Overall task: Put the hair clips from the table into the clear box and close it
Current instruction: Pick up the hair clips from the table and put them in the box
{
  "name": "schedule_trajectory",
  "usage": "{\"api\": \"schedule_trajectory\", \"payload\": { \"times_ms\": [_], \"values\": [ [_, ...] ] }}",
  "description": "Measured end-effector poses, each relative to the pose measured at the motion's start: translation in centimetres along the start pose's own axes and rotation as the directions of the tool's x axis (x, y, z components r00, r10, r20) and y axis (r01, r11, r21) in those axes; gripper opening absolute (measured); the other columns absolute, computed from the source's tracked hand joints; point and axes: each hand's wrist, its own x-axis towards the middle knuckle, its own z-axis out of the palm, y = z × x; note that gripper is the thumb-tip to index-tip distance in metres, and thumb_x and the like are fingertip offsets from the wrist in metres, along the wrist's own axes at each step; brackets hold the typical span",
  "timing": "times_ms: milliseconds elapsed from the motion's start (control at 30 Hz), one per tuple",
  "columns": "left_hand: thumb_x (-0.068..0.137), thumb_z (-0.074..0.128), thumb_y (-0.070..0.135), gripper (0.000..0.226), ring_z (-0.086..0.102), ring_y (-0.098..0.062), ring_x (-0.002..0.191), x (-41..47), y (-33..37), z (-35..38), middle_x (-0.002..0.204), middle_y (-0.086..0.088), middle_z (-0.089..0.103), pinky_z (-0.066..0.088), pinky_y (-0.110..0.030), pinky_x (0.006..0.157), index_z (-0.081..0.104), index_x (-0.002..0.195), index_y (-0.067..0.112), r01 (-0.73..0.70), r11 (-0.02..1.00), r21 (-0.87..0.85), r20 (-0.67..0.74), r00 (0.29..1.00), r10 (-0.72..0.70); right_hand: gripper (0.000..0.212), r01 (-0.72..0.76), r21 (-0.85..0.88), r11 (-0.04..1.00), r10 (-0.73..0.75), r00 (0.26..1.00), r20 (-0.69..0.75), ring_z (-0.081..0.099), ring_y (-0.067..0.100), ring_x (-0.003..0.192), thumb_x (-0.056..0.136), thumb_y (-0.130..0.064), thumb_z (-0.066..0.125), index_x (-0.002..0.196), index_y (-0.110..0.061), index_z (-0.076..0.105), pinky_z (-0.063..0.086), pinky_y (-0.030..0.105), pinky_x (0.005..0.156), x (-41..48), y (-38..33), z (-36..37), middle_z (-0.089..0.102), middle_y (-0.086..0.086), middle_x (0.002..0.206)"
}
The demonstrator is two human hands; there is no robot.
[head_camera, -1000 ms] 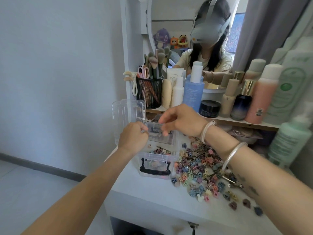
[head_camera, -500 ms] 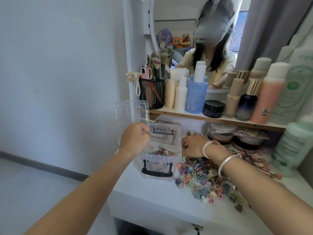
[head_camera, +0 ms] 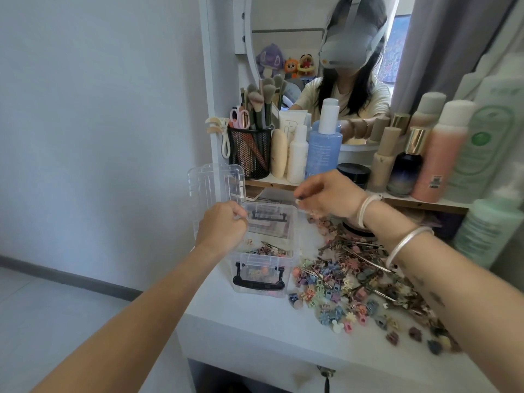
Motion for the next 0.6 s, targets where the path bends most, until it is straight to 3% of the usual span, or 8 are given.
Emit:
{"api": "schedule_trajectory", "payload": {
  "times_ms": [67, 167, 233, 300, 367, 467, 533, 600],
  "values": [
    [0.088, 0.049, 0.005, 0.024, 0.053, -0.027, 0.115, 0.0, 0.1, 0.0, 0.125, -0.007, 0.060, 0.039, -0.029, 0.094, 0.065, 0.106, 0.009, 0.005, 1.000, -0.001, 0.001, 1.000, -0.005, 0.014, 0.028, 0.079, 0.996, -0.037, 0.992, 0.118, 0.058, 0.010, 0.068, 0.080, -0.004, 0.066, 0.090, -0.014, 0.067, 0.055, 0.020, 0.065, -0.3, -1.5, 0.9, 0.061, 0.000, 0.084],
    [0.088, 0.049, 0.005, 0.024, 0.053, -0.027, 0.115, -0.1, 0.1, -0.2, 0.125, -0.008, 0.060, 0.039, -0.029, 0.094, 0.065, 0.106, 0.009, 0.008, 1.000, -0.001, 0.007, 1.000, -0.008, 0.021, 0.054, -0.051, 0.997, -0.040, 0.968, 0.249, 0.061, 0.018, 0.085, 0.083, -0.013, 0.064, 0.104, -0.010, 0.068, 0.055, 0.029, 0.080, -0.7, -2.3, 2.7, 0.066, 0.007, 0.098],
    [0.088, 0.050, 0.006, 0.023, 0.053, -0.027, 0.115, -0.1, 0.0, -0.3, 0.124, -0.008, 0.060, 0.039, -0.030, 0.094, 0.065, 0.105, 0.009, 0.014, 1.000, -0.001, 0.007, 1.000, -0.014, 0.017, 0.061, 0.007, 0.998, -0.062, 0.988, 0.141, 0.062, 0.019, 0.090, 0.086, -0.016, 0.061, 0.100, -0.013, 0.069, 0.056, 0.030, 0.080, -0.4, -2.1, 2.3, 0.065, 0.004, 0.098],
    [0.088, 0.049, 0.006, 0.023, 0.052, -0.027, 0.116, 0.0, -0.1, -0.5, 0.124, -0.008, 0.060, 0.039, -0.031, 0.096, 0.065, 0.105, 0.009, 0.023, 1.000, -0.008, 0.002, 1.000, -0.023, 0.011, 0.037, 0.052, 0.998, -0.036, 0.999, -0.028, 0.062, 0.016, 0.083, 0.088, -0.011, 0.058, 0.092, -0.015, 0.067, 0.056, 0.026, 0.074, 0.0, -1.2, 1.0, 0.065, 0.006, 0.095],
    [0.089, 0.049, 0.006, 0.024, 0.052, -0.027, 0.117, 0.0, -0.2, -0.5, 0.125, -0.009, 0.060, 0.039, -0.031, 0.097, 0.064, 0.106, 0.009, 0.029, 1.000, -0.011, 0.000, 1.000, -0.029, 0.021, -0.006, -0.207, 0.978, -0.017, 0.994, -0.110, 0.062, 0.016, 0.077, 0.089, -0.002, 0.050, 0.095, -0.013, 0.067, 0.054, 0.023, 0.073, 0.4, 0.8, 0.1, 0.066, 0.008, 0.095],
    [0.089, 0.049, 0.007, 0.023, 0.052, -0.027, 0.117, 0.1, -0.2, -0.4, 0.125, -0.008, 0.059, 0.039, -0.031, 0.095, 0.064, 0.107, 0.009, 0.032, 0.999, -0.008, 0.002, 0.999, -0.032, 0.043, -0.027, -0.650, 0.760, 0.086, 0.995, 0.059, 0.056, 0.021, 0.114, 0.087, 0.004, 0.040, 0.121, -0.015, 0.057, 0.043, 0.028, 0.100, 0.3, 4.7, 1.1, 0.059, 0.006, 0.125],
    [0.089, 0.048, 0.008, 0.023, 0.052, -0.027, 0.117, 0.1, -0.1, -0.3, 0.125, -0.008, 0.059, 0.039, -0.030, 0.095, 0.064, 0.106, 0.009, 0.030, 1.000, -0.008, 0.002, 1.000, -0.029, 0.046, 0.000, -0.746, 0.665, 0.171, 0.973, 0.152, 0.048, 0.025, 0.125, 0.086, 0.001, 0.042, 0.128, -0.018, 0.050, 0.038, 0.032, 0.105, 0.1, 6.5, 2.0, 0.050, 0.008, 0.137],
    [0.090, 0.048, 0.008, 0.023, 0.052, -0.027, 0.117, 0.2, -0.1, -0.2, 0.125, -0.008, 0.059, 0.039, -0.031, 0.096, 0.064, 0.106, 0.009, 0.027, 1.000, -0.004, 0.003, 1.000, -0.027, 0.041, 0.030, -0.789, 0.614, 0.164, 0.973, 0.164, 0.049, 0.026, 0.123, 0.087, -0.003, 0.043, 0.123, -0.019, 0.054, 0.040, 0.032, 0.101, 0.1, 6.8, 2.2, 0.052, 0.009, 0.135]
  ]
}}
